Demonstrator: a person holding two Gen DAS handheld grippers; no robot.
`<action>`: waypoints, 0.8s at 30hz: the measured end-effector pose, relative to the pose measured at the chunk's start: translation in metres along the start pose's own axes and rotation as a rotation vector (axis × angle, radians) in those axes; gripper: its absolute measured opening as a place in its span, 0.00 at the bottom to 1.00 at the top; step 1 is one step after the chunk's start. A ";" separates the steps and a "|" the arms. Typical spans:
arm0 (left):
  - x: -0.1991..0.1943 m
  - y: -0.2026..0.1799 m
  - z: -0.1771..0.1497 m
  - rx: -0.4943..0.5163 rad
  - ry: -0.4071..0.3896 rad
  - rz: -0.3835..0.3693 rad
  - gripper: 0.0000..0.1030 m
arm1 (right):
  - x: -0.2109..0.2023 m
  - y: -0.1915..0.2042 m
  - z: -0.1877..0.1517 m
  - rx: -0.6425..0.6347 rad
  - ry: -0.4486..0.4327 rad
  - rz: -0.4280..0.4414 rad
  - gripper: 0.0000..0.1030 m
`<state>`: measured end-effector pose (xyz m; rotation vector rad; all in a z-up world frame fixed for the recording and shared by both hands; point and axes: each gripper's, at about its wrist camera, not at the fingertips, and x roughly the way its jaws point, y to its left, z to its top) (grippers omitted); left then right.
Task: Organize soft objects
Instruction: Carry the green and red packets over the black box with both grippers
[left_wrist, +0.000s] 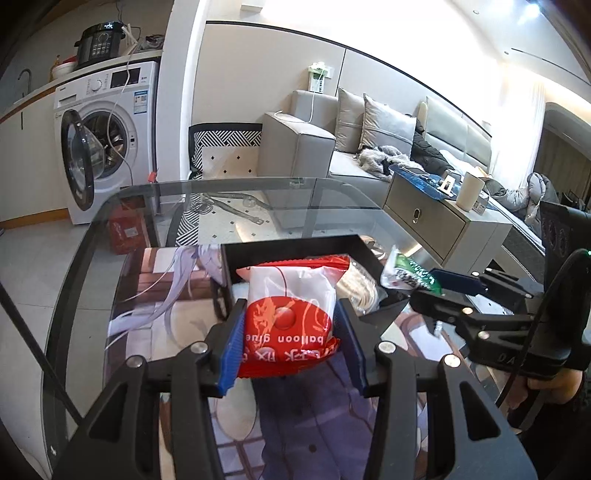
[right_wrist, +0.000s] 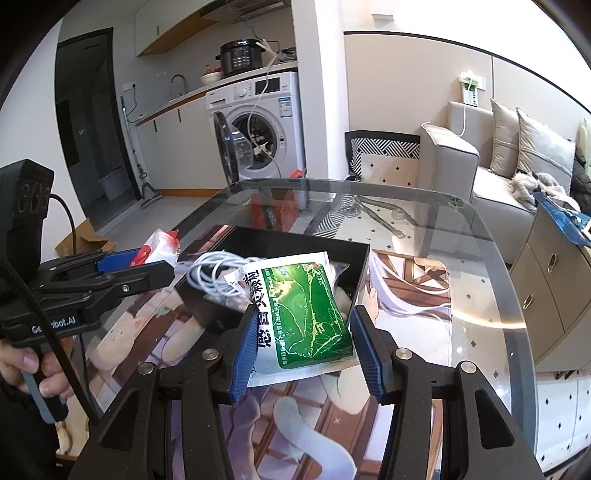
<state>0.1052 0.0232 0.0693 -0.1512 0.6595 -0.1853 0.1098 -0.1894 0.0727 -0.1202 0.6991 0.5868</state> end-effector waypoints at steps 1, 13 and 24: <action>0.003 -0.001 0.003 0.001 0.001 -0.004 0.45 | 0.002 -0.001 0.002 0.005 0.000 -0.004 0.48; 0.041 -0.009 0.020 0.008 0.029 -0.001 0.45 | 0.034 -0.009 0.018 0.036 0.017 -0.040 0.48; 0.065 -0.005 0.025 0.043 0.051 0.050 0.45 | 0.061 -0.004 0.026 0.010 0.038 -0.060 0.48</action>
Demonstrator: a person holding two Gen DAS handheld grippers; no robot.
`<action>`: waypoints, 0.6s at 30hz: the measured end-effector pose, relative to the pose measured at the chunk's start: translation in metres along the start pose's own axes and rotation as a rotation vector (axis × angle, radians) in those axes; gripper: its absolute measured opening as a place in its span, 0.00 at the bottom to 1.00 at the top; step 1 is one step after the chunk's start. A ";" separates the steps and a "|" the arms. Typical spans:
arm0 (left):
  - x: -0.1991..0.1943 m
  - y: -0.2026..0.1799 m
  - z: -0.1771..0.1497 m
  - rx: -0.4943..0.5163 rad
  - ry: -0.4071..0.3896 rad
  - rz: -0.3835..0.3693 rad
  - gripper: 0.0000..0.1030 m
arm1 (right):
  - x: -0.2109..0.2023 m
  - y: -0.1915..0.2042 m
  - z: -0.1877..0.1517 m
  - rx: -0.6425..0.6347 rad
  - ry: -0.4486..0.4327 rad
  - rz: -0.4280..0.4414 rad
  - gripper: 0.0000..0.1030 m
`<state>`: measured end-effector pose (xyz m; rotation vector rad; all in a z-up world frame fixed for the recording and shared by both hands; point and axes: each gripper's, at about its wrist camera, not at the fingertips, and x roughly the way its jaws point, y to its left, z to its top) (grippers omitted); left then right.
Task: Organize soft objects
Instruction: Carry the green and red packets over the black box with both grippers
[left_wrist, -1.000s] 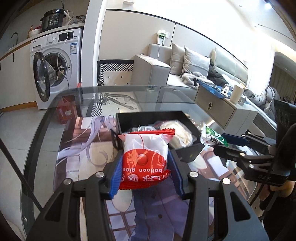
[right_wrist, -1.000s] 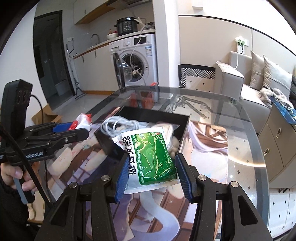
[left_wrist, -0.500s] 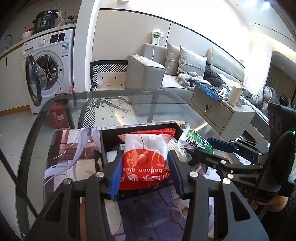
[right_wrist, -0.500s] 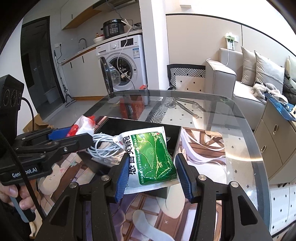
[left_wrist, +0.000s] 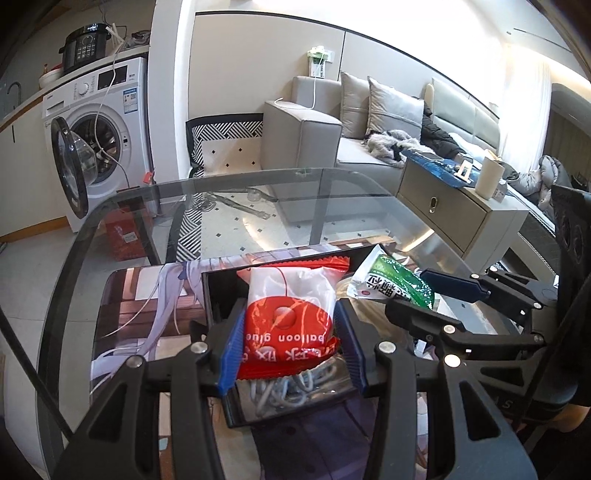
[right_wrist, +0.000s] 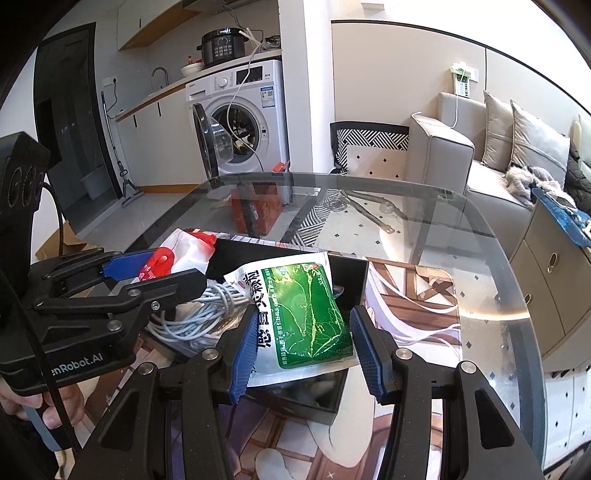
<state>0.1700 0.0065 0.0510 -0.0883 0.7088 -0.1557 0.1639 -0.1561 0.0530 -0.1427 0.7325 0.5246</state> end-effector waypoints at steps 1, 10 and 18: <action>0.002 0.001 0.000 -0.002 0.005 0.002 0.45 | 0.002 0.000 0.000 -0.001 0.003 0.001 0.48; 0.016 0.002 0.000 0.004 0.020 0.007 0.45 | 0.010 0.007 0.003 -0.030 0.002 -0.017 0.49; 0.022 0.007 0.001 -0.007 0.030 0.004 0.46 | 0.016 0.008 0.003 -0.054 0.001 -0.023 0.50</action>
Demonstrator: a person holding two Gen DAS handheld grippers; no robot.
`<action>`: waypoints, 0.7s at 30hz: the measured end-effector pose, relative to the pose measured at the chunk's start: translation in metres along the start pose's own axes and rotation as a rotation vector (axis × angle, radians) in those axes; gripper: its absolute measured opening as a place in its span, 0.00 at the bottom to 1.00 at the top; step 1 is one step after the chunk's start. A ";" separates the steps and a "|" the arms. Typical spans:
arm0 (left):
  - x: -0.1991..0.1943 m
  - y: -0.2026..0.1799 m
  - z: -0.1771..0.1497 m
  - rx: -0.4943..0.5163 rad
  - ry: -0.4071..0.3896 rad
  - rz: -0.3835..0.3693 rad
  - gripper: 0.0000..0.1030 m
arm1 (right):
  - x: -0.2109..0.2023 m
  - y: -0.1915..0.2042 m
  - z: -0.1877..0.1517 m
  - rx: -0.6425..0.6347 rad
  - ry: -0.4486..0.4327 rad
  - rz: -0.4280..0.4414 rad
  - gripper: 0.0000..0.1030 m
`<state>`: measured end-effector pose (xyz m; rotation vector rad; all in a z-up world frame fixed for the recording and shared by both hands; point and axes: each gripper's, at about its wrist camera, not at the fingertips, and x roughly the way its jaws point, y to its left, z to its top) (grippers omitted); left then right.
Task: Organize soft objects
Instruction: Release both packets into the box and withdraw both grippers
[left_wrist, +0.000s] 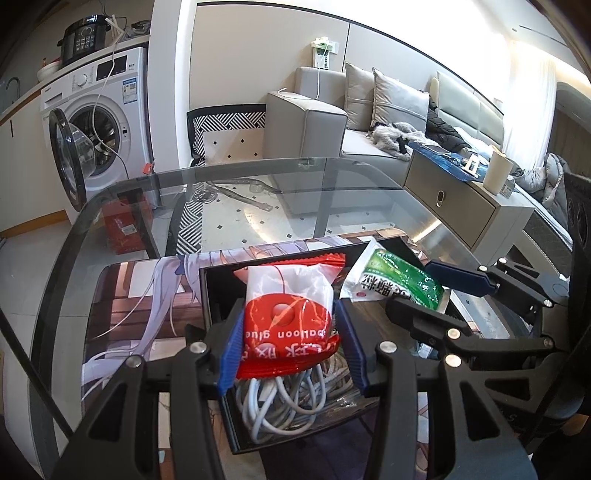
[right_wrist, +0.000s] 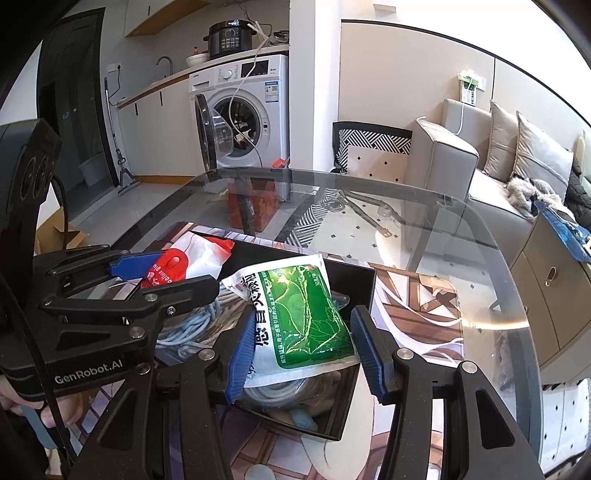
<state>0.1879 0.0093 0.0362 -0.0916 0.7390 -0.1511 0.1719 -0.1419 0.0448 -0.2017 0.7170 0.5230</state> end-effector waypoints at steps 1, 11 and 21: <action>0.000 0.001 0.000 -0.002 0.000 0.001 0.47 | -0.001 0.000 0.000 -0.005 -0.002 0.001 0.52; -0.014 0.002 -0.005 0.002 -0.016 -0.001 0.67 | -0.018 -0.004 -0.013 -0.047 -0.065 0.004 0.84; -0.038 0.000 -0.017 0.019 -0.083 0.012 0.99 | -0.039 -0.010 -0.025 -0.029 -0.115 0.023 0.99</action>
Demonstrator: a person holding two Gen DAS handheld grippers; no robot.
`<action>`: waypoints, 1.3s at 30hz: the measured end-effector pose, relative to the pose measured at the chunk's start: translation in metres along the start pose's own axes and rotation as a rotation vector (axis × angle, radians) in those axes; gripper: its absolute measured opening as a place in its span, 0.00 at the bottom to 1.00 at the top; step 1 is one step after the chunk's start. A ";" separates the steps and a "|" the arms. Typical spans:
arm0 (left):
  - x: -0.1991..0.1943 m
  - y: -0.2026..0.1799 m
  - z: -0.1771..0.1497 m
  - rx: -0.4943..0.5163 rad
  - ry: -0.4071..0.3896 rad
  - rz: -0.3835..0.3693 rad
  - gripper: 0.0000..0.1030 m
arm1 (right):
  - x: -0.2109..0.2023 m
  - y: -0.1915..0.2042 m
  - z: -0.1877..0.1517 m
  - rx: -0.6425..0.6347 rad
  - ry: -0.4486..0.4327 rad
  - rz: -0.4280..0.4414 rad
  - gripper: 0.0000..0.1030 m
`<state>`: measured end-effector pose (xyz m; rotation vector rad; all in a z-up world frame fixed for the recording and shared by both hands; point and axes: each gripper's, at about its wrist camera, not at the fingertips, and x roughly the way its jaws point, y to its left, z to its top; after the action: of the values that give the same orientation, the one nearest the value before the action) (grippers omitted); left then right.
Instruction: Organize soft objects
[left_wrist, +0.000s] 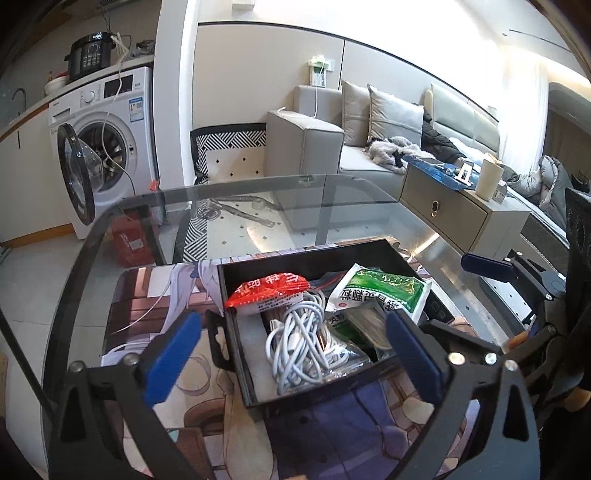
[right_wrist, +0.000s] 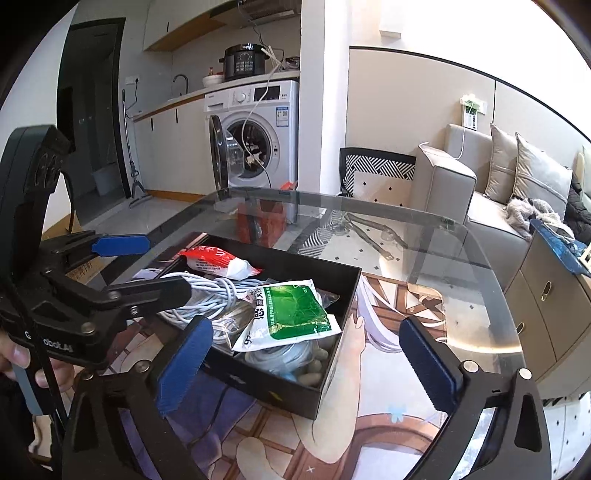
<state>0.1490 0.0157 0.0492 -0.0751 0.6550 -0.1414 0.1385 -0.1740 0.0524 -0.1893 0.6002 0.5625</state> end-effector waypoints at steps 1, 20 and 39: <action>-0.001 0.001 -0.001 -0.004 -0.004 0.003 1.00 | -0.002 -0.001 -0.001 0.002 -0.006 0.000 0.99; -0.018 0.009 -0.037 -0.019 -0.115 0.094 1.00 | -0.029 0.004 -0.023 0.012 -0.129 0.030 1.00; -0.006 0.011 -0.052 -0.035 -0.140 0.101 1.00 | -0.021 0.010 -0.039 0.006 -0.160 0.043 1.00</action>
<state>0.1133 0.0262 0.0104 -0.0850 0.5201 -0.0271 0.0994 -0.1876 0.0327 -0.1243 0.4519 0.6108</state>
